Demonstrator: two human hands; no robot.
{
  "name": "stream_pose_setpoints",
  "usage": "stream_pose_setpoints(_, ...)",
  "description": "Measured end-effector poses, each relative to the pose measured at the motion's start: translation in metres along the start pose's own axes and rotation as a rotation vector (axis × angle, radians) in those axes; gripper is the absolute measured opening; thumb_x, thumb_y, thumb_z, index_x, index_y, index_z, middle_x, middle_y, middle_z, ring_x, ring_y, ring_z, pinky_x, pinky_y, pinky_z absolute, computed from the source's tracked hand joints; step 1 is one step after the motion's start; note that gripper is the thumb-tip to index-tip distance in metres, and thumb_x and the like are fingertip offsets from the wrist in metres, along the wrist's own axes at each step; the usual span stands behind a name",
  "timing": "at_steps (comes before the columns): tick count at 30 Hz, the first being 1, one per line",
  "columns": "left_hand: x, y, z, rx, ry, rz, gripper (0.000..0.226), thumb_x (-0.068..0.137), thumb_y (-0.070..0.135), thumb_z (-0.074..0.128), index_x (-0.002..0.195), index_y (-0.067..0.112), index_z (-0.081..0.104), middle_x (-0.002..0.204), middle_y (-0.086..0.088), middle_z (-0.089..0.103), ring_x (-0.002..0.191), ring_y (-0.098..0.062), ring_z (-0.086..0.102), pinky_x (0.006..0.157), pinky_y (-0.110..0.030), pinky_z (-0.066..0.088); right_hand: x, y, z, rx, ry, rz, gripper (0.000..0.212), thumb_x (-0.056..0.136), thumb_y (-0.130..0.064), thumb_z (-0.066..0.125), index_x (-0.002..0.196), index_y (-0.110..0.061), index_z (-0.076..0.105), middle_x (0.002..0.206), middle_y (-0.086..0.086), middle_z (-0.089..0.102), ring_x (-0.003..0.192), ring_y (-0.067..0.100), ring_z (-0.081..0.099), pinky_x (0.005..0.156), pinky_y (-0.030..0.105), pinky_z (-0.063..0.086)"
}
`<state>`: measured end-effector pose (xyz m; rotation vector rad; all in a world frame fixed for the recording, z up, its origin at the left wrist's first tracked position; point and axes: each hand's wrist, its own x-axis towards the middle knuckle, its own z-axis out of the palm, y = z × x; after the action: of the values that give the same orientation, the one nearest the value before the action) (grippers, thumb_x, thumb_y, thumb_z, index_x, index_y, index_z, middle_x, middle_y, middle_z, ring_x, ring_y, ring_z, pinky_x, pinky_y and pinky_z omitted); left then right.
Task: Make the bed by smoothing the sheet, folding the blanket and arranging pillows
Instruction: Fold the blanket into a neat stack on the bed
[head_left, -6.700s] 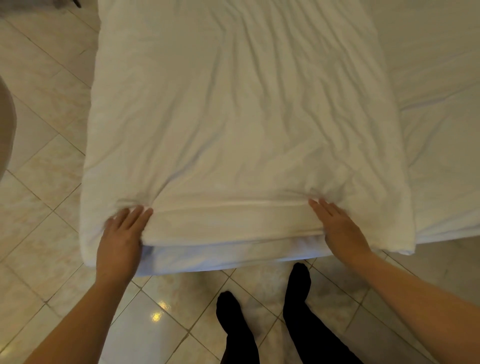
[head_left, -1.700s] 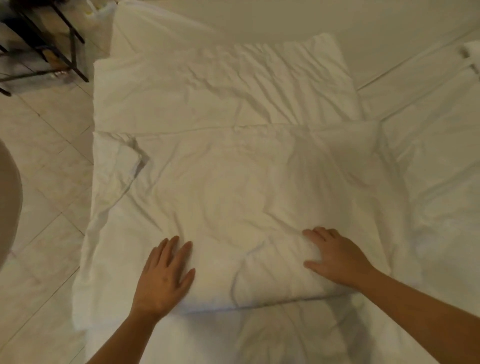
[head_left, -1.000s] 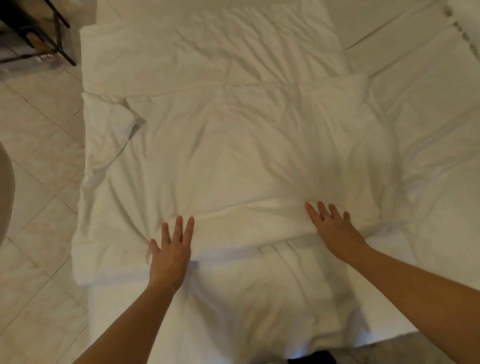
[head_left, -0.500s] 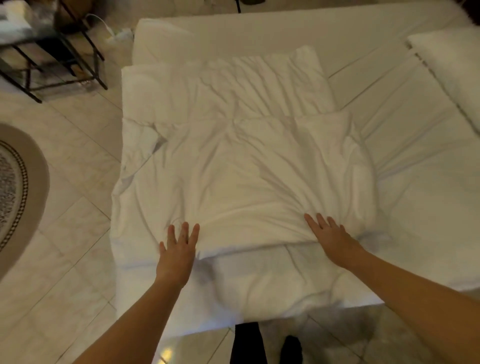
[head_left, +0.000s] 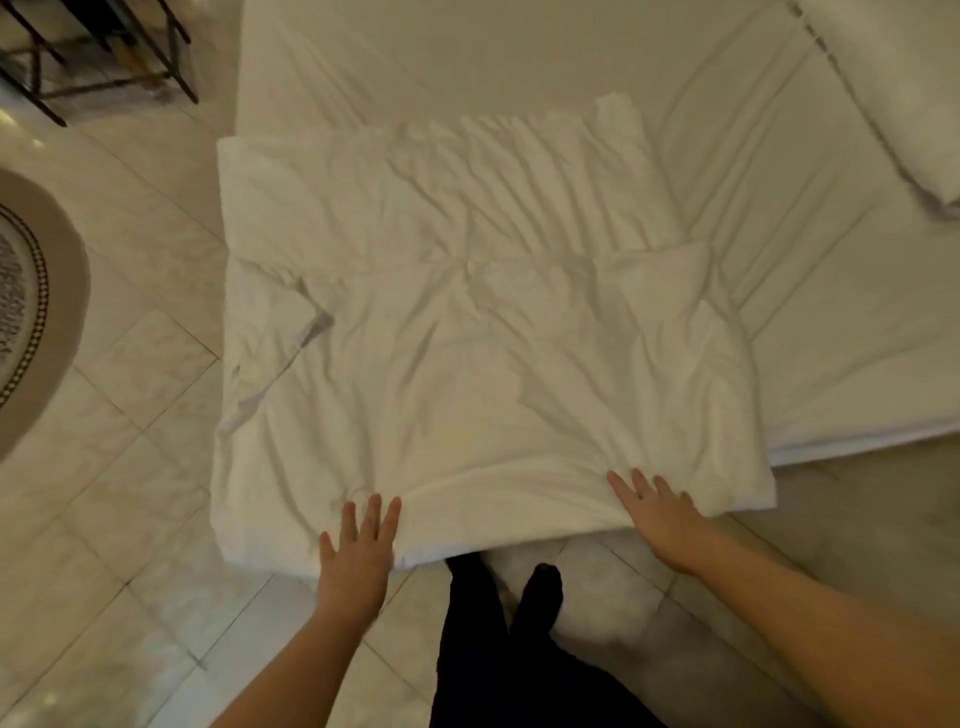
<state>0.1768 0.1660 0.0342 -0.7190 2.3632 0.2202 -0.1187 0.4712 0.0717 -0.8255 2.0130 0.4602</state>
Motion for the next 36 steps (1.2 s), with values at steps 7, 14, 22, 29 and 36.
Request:
stream_pose_setpoints(7,0.020,-0.015,-0.016,0.013,-0.067,0.044,0.089,0.096,0.007,0.051,0.162,0.027,-0.004,0.171,0.002,0.000,0.156,-0.032,0.003,0.122,-0.058,0.018,0.014,-0.002,-0.003,0.025,0.072,0.034,0.078,0.101,0.000,0.026,0.155,-0.036,-0.018,0.167,0.009,-0.009,0.150,0.042,0.005,0.118,0.063,0.014)
stream_pose_setpoints(14,0.022,-0.009,-0.008,-0.009,-0.069,0.046,0.090,0.093,0.002,0.052,0.162,0.022,-0.001,0.171,-0.003,0.001,0.156,-0.034,0.006,0.123,-0.051,0.022,0.016,-0.004,-0.001,0.018,0.080,0.040,0.082,0.098,0.004,0.027,0.156,-0.035,-0.016,0.167,0.009,-0.009,0.151,0.040,0.004,0.119,0.062,0.013)
stream_pose_setpoints(22,0.031,-0.011,-0.052,-0.156,-0.140,0.081,0.086,0.088,0.027,0.057,0.161,0.024,0.012,0.168,-0.001,0.015,0.155,-0.027,0.014,0.120,-0.046,0.030,0.006,0.004,-0.033,0.081,0.013,-0.078,0.098,0.089,-0.008,0.054,0.157,-0.039,-0.010,0.168,-0.004,-0.007,0.153,0.026,0.007,0.115,0.044,0.034)
stream_pose_setpoints(29,0.058,-0.010,-0.131,-0.233,-0.007,-0.031,0.058,0.090,0.039,0.054,0.147,0.032,0.047,0.139,0.001,0.060,0.126,-0.022,0.058,0.099,-0.035,0.047,0.020,0.021,-0.096,0.175,0.199,-0.069,0.071,0.095,-0.025,0.049,0.158,-0.035,0.017,0.160,0.000,0.032,0.136,0.022,0.043,0.100,0.035,0.047)
stream_pose_setpoints(36,0.127,-0.029,-0.197,-0.218,0.170,-0.051,0.053,0.093,0.031,0.054,0.144,0.021,0.050,0.139,-0.002,0.057,0.124,-0.027,0.053,0.092,-0.040,0.050,0.059,0.038,-0.183,0.096,0.330,-0.005,0.053,0.098,-0.022,0.047,0.149,-0.029,0.037,0.144,-0.003,0.049,0.129,0.019,0.046,0.097,0.037,0.047)
